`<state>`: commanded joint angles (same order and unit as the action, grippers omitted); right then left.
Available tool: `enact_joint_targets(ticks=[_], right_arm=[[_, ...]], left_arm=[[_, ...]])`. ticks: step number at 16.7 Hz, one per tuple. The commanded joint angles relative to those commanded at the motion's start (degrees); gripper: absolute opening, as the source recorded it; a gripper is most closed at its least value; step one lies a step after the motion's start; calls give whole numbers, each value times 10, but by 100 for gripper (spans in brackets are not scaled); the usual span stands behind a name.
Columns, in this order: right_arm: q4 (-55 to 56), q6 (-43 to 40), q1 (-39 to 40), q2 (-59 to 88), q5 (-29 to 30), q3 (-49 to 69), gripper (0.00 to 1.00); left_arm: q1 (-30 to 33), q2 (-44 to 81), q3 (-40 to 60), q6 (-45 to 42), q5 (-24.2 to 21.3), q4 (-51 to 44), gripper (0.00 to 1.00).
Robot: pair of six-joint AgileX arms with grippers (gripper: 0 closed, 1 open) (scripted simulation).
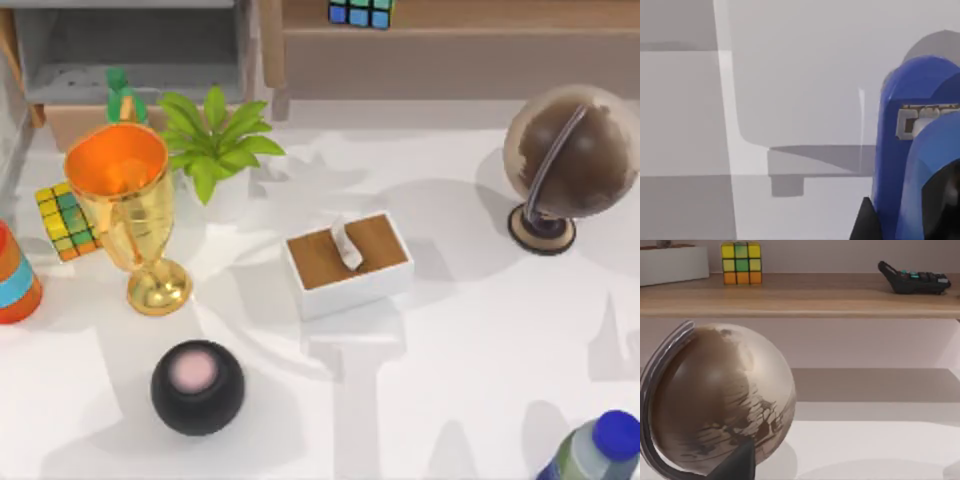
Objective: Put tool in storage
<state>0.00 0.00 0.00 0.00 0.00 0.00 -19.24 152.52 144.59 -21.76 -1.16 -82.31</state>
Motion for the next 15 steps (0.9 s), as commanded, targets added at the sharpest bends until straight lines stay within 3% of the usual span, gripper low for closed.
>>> enact_joint_targets(ticks=[3, 15], right_arm=[[0, 0, 0, 0, 0, 0, 100], [0, 0, 0, 0, 0, 0, 100]], left_arm=[[0, 0, 0, 0, 0, 0, 0], [0, 0, 0, 0, 0, 0, 90]])
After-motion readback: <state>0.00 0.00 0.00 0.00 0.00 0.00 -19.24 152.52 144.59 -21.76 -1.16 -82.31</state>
